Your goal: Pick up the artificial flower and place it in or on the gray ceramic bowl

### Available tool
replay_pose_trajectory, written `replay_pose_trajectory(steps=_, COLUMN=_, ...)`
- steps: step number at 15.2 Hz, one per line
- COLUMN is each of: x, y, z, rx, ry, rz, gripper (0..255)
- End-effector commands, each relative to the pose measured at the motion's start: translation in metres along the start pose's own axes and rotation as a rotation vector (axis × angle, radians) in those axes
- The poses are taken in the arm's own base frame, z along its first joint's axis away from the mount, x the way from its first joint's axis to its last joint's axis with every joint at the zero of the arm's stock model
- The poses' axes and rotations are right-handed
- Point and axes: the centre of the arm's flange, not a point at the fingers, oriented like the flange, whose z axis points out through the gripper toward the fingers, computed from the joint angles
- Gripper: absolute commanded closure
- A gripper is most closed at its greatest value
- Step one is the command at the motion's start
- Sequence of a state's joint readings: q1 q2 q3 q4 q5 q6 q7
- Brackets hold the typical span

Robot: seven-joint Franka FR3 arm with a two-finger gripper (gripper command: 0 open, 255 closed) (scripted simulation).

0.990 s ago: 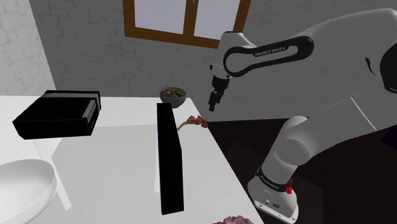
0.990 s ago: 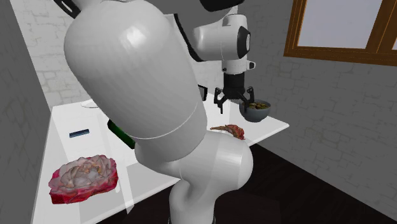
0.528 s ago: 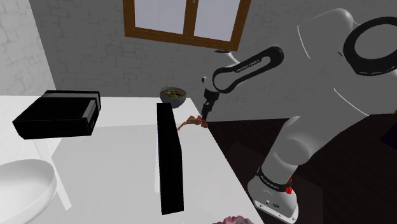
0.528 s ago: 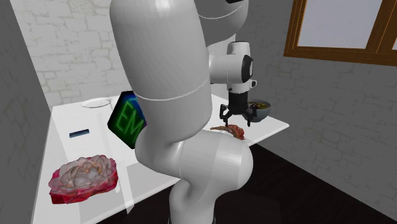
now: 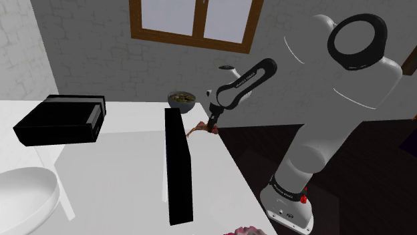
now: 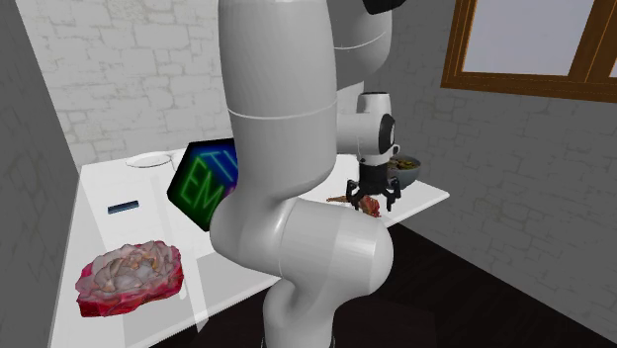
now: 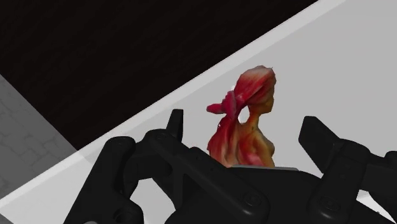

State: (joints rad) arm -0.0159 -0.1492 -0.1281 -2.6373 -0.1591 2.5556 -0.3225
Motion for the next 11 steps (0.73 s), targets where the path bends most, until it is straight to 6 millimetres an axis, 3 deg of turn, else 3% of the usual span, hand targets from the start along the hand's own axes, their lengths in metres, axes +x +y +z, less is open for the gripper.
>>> replay_pose_trajectory(steps=1, x=-0.0007, y=0.0006, z=0.0119, rx=0.000, ry=0.001, rz=0.000, gripper=0)
replay_pose_trajectory(steps=3, x=-0.0007, y=0.0006, z=0.0202, rx=0.000, ry=0.001, rz=0.000, gripper=0)
replay_pose_trajectory(steps=10, x=-0.0007, y=0.0006, z=0.0202, rx=0.000, ry=0.001, rz=0.000, gripper=0)
replay_pose_trajectory(steps=11, x=-0.0007, y=0.0006, z=0.0202, rx=0.000, ry=0.001, rz=0.000, gripper=255)
